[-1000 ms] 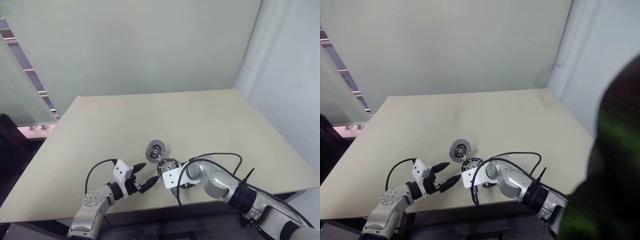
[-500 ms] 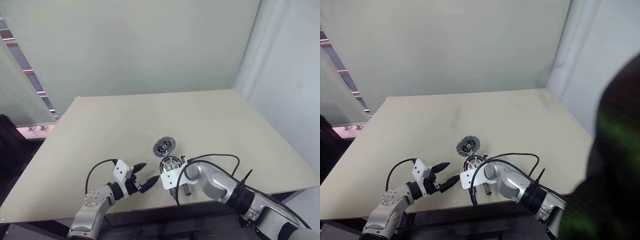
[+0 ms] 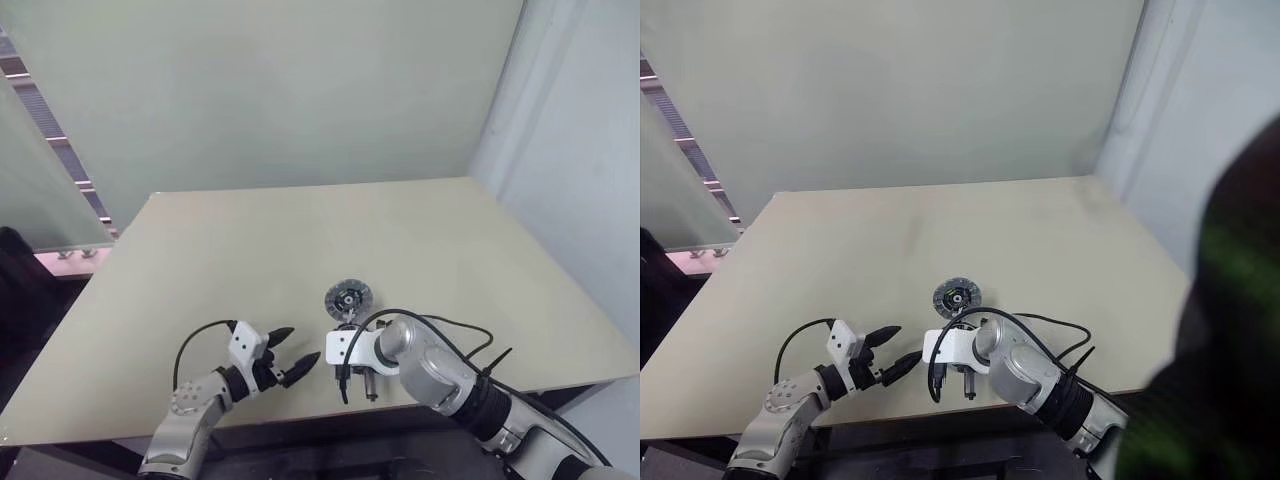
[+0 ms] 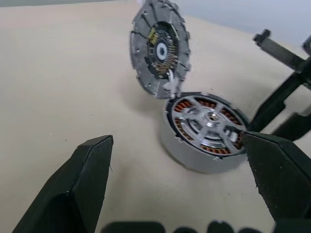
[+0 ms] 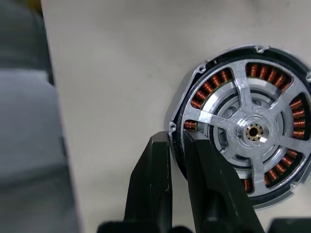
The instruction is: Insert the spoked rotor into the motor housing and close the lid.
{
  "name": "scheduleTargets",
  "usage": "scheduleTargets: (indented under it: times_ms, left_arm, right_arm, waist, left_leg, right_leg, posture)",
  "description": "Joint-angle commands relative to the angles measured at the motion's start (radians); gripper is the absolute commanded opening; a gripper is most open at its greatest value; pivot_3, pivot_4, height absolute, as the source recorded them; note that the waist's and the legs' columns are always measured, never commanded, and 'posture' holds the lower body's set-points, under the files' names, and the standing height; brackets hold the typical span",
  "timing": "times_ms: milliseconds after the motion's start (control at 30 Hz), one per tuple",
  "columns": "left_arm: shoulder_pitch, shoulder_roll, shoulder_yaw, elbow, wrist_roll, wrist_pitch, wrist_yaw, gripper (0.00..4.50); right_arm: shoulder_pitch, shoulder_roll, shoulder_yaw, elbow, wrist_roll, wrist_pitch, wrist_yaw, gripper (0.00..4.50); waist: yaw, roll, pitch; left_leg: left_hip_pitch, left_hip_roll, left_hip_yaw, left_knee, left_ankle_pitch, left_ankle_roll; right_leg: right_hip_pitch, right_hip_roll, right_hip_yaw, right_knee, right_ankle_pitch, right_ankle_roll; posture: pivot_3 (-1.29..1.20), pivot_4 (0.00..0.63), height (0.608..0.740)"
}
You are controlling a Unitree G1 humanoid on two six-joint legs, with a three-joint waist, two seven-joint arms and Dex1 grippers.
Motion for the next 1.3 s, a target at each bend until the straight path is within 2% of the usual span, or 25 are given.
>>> scheduleTargets:
  times_ms: [33, 267, 533, 800, 1300]
  left_arm:
    - [-0.026, -0.012, 0.009, 0.014, -0.001, -0.032, -0.002, 4.5]
    - [-0.043, -0.033, 0.013, 0.067, 0.003, -0.063, 0.0, 4.5]
    - [-0.043, -0.058, 0.021, 0.093, 0.002, -0.093, 0.013, 4.5]
    - [-0.031, -0.067, 0.039, 0.098, -0.003, -0.117, 0.031, 4.5]
    - [-0.022, -0.106, 0.142, 0.086, -0.068, -0.101, 0.088, 4.5]
  right_arm:
    - [0.008, 0.029, -0.057, -0.088, 0.048, 0.147, -0.03, 0.1]
    - [0.091, 0.222, -0.239, -0.095, 0.152, 0.431, -0.263, 0.09]
    - [0.107, 0.411, -0.409, -0.054, 0.246, 0.545, -0.534, 0.09]
    - [0.099, 0.48, -0.494, -0.013, 0.378, 0.566, -0.699, 0.09]
    - [0.092, 0.504, -0.597, 0.046, 0.596, 0.445, -0.894, 0.09]
  waist:
    - [0.0, 0.0, 0.0]
    - [-0.001, 0.0, 0.0]
    - [0.0, 0.0, 0.0]
    - [0.0, 0.0, 0.0]
    - [0.0, 0.0, 0.0]
  left_leg:
    - [0.0, 0.0, 0.0, 0.0, 0.0, 0.0]
    - [0.0, 0.0, 0.0, -0.001, 0.0, -0.001]
    - [0.0, 0.0, 0.0, -0.001, -0.001, -0.002]
    - [0.0, 0.0, 0.0, 0.0, -0.001, -0.003]
    - [0.0, 0.0, 0.001, 0.001, -0.001, -0.002]
  right_leg:
    - [0.0, 0.0, 0.0, 0.0, 0.0, 0.0]
    - [-0.001, 0.0, 0.0, 0.0, 0.0, 0.0]
    - [-0.001, -0.001, 0.0, 0.0, 0.0, 0.001]
    - [0.0, -0.001, 0.0, -0.001, -0.001, -0.001]
    - [0.001, -0.001, 0.0, -0.002, -0.001, -0.001]
  posture:
    - [0.0, 0.0, 0.74]
    - [0.0, 0.0, 0.74]
    - [0.0, 0.0, 0.74]
    - [0.0, 0.0, 0.74]
    - [0.0, 0.0, 0.74]
